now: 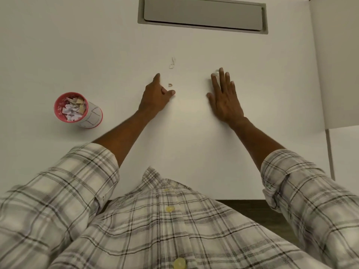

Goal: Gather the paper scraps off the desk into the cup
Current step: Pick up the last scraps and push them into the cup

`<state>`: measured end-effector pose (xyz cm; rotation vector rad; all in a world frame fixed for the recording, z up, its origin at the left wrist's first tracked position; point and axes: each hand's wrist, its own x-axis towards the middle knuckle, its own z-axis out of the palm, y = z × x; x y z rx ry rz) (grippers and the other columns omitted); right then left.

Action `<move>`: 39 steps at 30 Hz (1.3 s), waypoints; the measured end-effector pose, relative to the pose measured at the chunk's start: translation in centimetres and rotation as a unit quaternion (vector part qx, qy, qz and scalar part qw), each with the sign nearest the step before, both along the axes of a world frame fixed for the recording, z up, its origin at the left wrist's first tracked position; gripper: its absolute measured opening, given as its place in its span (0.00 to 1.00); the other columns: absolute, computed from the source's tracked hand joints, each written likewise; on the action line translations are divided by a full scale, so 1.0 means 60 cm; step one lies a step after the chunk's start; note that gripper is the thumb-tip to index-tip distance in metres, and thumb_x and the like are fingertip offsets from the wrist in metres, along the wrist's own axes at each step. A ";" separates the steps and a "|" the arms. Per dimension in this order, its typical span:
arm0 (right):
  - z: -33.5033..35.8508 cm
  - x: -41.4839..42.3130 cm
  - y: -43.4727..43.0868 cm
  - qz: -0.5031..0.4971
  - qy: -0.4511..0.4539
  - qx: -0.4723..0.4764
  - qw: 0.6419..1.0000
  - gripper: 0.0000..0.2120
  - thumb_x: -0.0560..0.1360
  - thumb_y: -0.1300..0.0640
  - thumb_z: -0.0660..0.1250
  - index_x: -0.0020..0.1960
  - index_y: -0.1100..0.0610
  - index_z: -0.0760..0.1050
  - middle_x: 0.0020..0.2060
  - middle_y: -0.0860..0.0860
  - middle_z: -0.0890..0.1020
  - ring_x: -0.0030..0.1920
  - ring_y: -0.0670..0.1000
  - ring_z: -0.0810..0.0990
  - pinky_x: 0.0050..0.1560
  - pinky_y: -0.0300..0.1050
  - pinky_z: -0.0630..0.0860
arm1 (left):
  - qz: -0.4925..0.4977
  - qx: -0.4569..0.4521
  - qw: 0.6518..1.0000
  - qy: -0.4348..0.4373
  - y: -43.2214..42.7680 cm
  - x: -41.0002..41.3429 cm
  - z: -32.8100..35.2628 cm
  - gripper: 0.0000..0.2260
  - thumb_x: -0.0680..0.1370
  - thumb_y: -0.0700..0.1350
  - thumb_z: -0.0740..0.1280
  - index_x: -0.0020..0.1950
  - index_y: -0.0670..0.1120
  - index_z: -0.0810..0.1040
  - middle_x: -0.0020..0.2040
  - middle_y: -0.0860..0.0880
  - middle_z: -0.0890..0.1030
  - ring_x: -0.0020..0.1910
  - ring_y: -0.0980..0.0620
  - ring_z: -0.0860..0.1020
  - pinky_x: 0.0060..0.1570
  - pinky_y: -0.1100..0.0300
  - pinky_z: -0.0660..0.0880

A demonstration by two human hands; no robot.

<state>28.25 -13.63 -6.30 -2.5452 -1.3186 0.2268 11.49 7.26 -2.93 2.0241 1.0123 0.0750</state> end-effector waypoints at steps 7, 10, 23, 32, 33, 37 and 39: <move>-0.002 0.023 0.045 -0.009 0.016 -0.019 1.000 0.29 0.86 0.45 0.46 0.83 0.56 0.49 0.83 0.54 0.51 0.83 0.55 0.48 0.82 0.53 0.45 | 0.061 -0.012 0.998 -0.001 0.032 0.043 -0.021 0.42 0.63 0.52 0.78 0.75 0.50 0.65 0.43 0.55 0.82 0.48 0.54 0.81 0.55 0.54 0.78; -0.008 0.012 0.042 0.020 0.016 0.018 1.000 0.25 0.87 0.49 0.49 0.81 0.58 0.59 0.81 0.54 0.60 0.82 0.52 0.56 0.82 0.52 0.52 | 0.057 -0.018 0.997 0.039 0.063 0.067 -0.012 0.49 0.59 0.54 0.81 0.75 0.49 0.63 0.49 0.55 0.81 0.51 0.54 0.79 0.52 0.59 0.75; 0.024 -0.132 -0.056 0.005 0.120 0.115 0.986 0.21 0.86 0.55 0.57 0.78 0.59 0.66 0.79 0.52 0.66 0.81 0.49 0.59 0.80 0.49 0.60 | -0.434 0.248 0.864 0.058 0.147 0.108 -0.005 0.29 0.77 0.60 0.63 0.75 0.48 0.66 0.77 0.49 0.62 0.77 0.48 0.60 0.74 0.50 0.61; -0.007 -0.173 -0.097 -0.014 0.059 0.078 0.995 0.22 0.86 0.60 0.57 0.80 0.59 0.62 0.79 0.55 0.65 0.81 0.54 0.59 0.80 0.53 0.60 | -0.185 0.216 0.949 -0.139 -0.016 -0.031 -0.058 0.11 0.78 0.44 0.66 0.59 0.45 0.82 0.53 0.49 0.82 0.53 0.51 0.78 0.58 0.72 0.68; -0.010 -0.176 -0.087 0.006 0.045 0.075 0.996 0.22 0.86 0.64 0.57 0.79 0.60 0.62 0.79 0.56 0.65 0.81 0.55 0.60 0.80 0.54 0.60 | -0.179 0.179 0.957 -0.142 -0.033 -0.033 -0.049 0.14 0.78 0.44 0.66 0.63 0.46 0.79 0.56 0.50 0.80 0.53 0.53 0.77 0.58 0.69 0.71; -0.012 -0.180 -0.060 0.067 0.021 0.074 0.995 0.22 0.84 0.67 0.57 0.78 0.62 0.65 0.77 0.58 0.68 0.79 0.57 0.63 0.79 0.54 0.63 | -0.289 0.157 0.936 -0.128 -0.062 -0.028 -0.033 0.27 0.78 0.38 0.60 0.77 0.53 0.63 0.73 0.51 0.64 0.64 0.53 0.73 0.66 0.62 0.70; -0.004 -0.181 -0.064 0.041 0.038 0.077 0.995 0.21 0.86 0.61 0.56 0.78 0.60 0.65 0.78 0.56 0.67 0.79 0.54 0.64 0.78 0.52 0.65 | -0.375 0.208 0.899 -0.091 -0.066 -0.018 -0.029 0.29 0.76 0.37 0.57 0.77 0.52 0.62 0.78 0.49 0.59 0.67 0.46 0.70 0.66 0.53 0.71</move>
